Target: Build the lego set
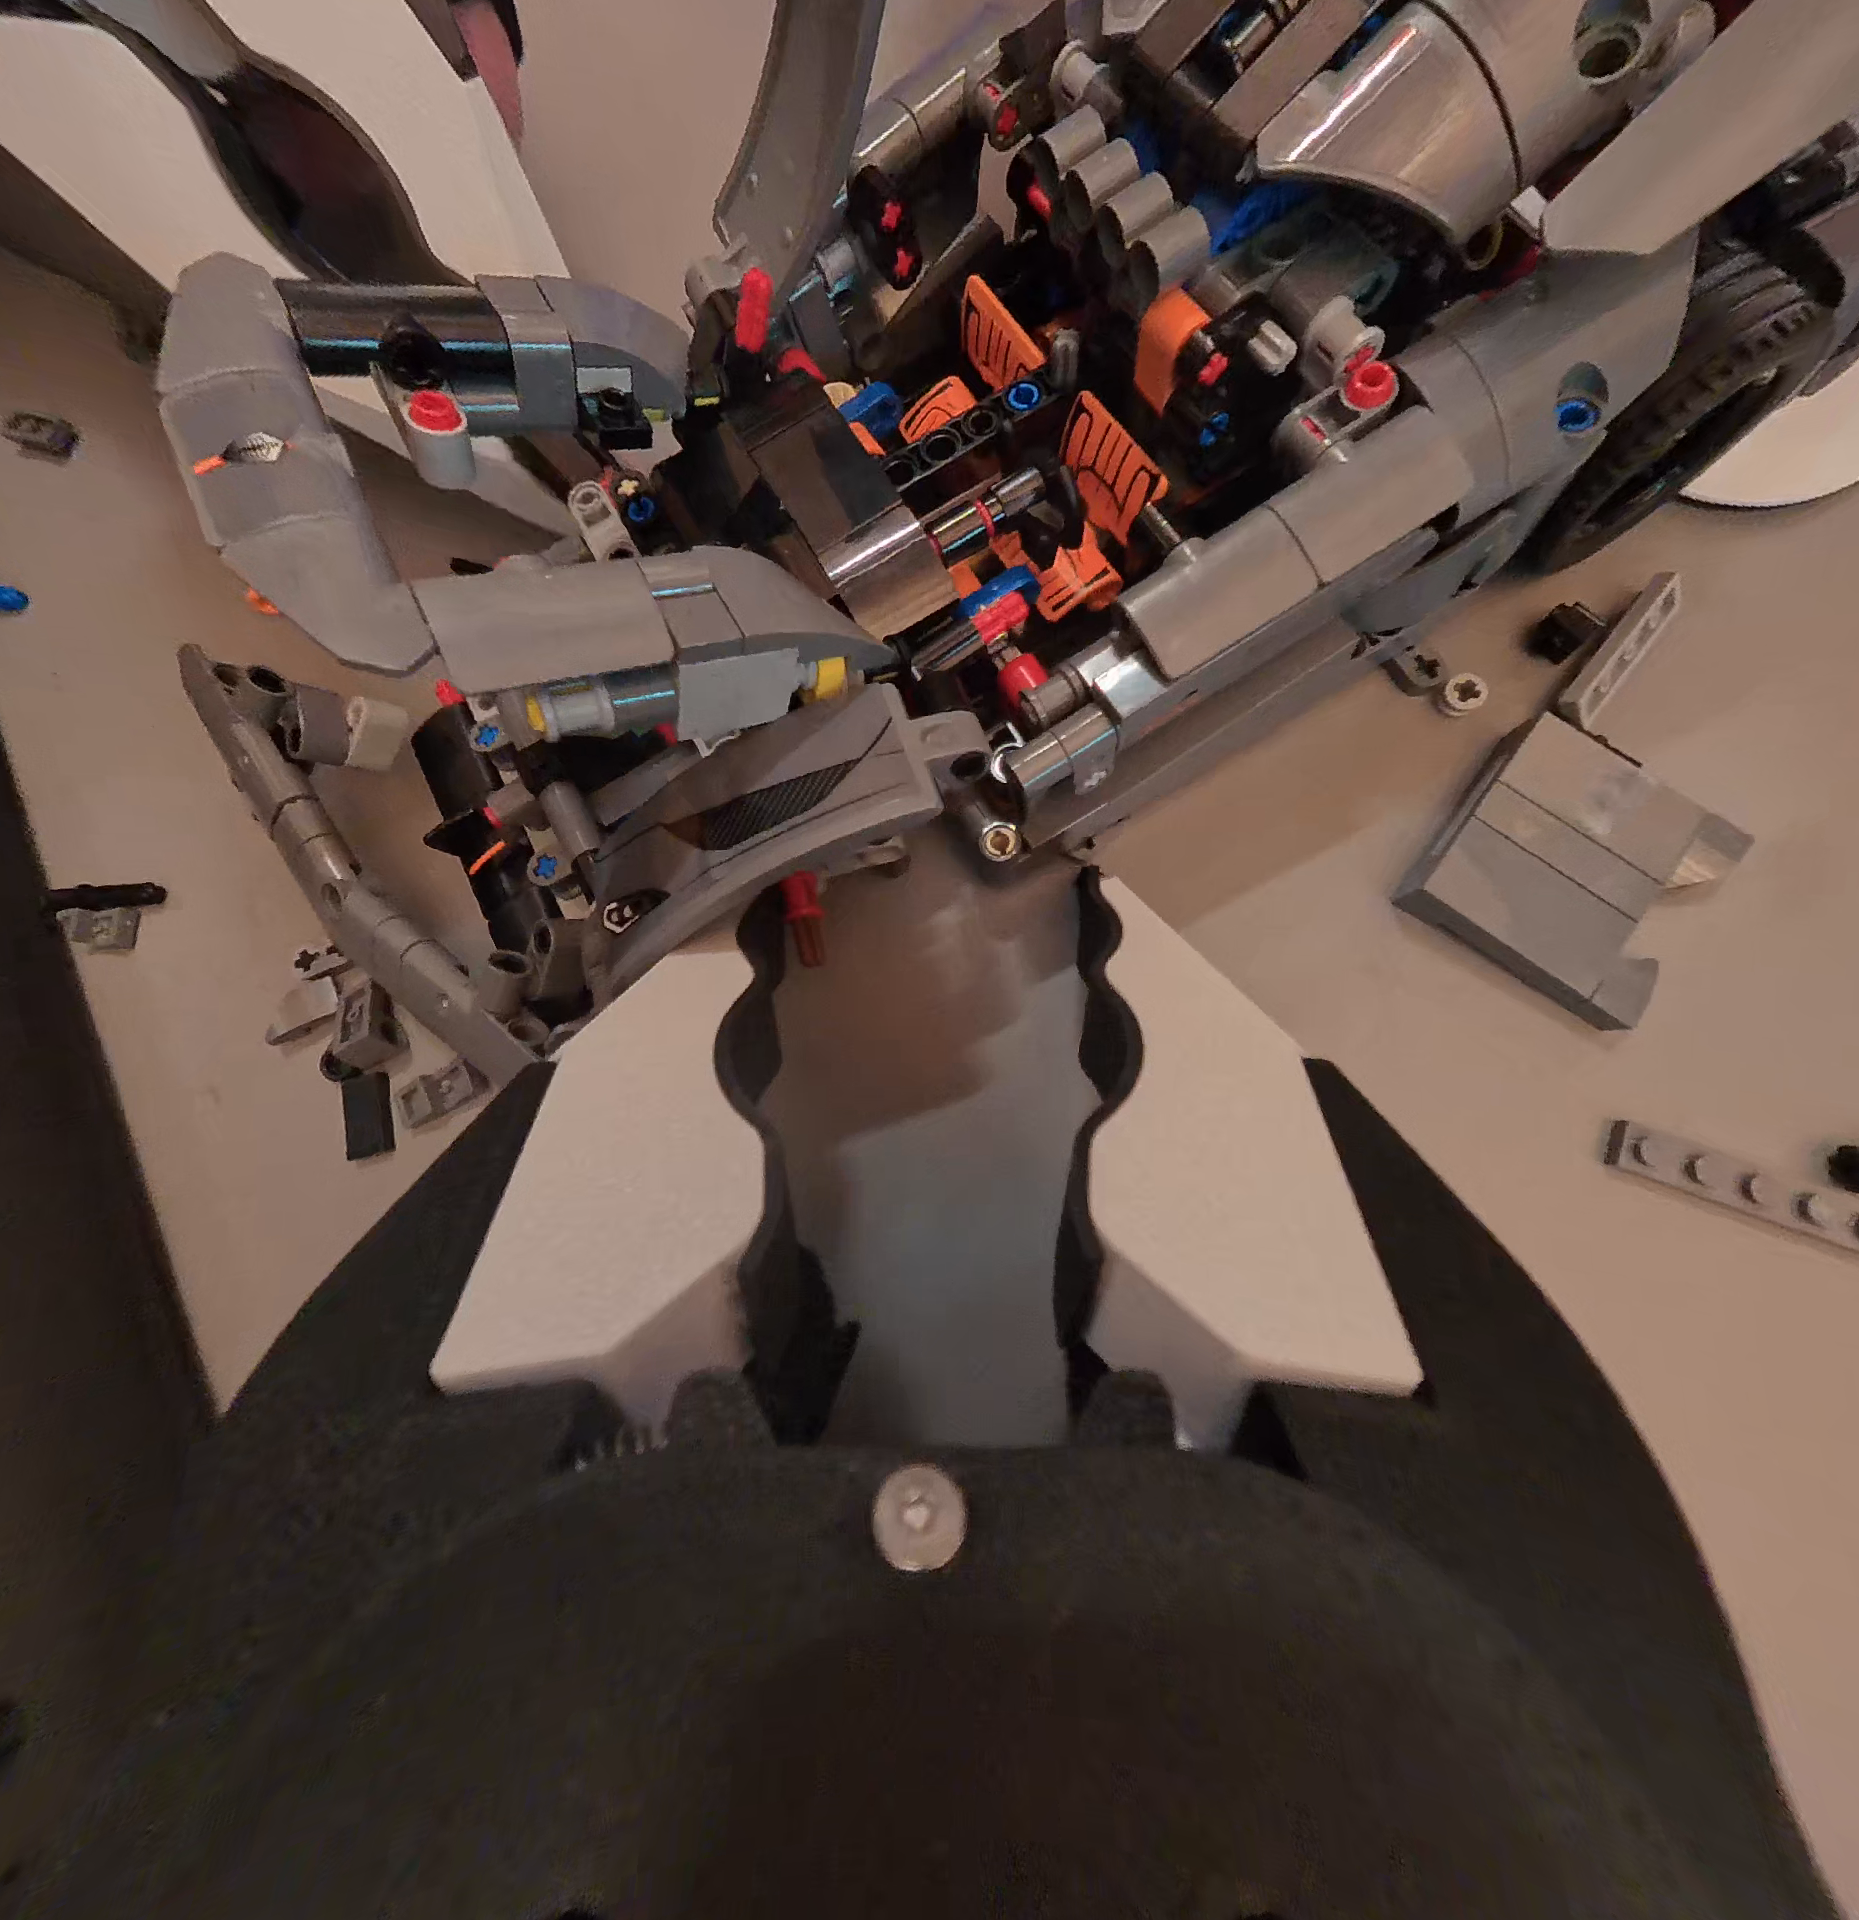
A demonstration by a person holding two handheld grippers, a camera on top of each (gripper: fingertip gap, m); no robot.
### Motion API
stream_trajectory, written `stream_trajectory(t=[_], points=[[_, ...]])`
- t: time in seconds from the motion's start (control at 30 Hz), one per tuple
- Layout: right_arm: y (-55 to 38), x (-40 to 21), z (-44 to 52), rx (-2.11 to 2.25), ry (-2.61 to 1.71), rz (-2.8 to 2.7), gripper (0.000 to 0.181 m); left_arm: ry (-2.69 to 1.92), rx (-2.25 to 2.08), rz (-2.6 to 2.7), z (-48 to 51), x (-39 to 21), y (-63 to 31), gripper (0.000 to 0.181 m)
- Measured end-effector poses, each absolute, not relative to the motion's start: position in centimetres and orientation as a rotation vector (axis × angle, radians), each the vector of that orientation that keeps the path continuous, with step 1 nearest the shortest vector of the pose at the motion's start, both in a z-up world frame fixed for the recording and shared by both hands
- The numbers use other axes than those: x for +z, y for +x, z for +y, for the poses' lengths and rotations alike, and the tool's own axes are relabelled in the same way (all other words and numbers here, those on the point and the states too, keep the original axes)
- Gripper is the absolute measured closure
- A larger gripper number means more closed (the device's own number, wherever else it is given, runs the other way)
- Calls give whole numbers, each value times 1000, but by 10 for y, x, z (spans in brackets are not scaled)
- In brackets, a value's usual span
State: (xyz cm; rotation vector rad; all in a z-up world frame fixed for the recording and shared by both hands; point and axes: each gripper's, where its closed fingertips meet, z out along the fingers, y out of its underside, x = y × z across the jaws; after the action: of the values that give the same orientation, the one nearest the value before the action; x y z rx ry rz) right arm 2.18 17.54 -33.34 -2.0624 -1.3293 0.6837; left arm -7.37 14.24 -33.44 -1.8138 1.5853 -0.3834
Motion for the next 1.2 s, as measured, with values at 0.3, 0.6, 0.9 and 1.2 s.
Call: stream_trajectory(t=[0.3, 0.6, 0.9, 1.2], points=[[26, -328, 172, 713, -2068, -1331, 137, -1805, -379, 1577, 144, -334, -73, 177], [38, -330, 158, 734, -2085, -1395, 149, -1799, -352, 1595, 143, -334, -73, 172], [50, -300, 144, 1014, -2073, -1251, 131, -1781, -370, 1569, 142, -319, -75, 166], [28, -301, 121, 1273, -2140, -1158, 123, -1729, -294, 1584, 140, -321, -62, 161]])
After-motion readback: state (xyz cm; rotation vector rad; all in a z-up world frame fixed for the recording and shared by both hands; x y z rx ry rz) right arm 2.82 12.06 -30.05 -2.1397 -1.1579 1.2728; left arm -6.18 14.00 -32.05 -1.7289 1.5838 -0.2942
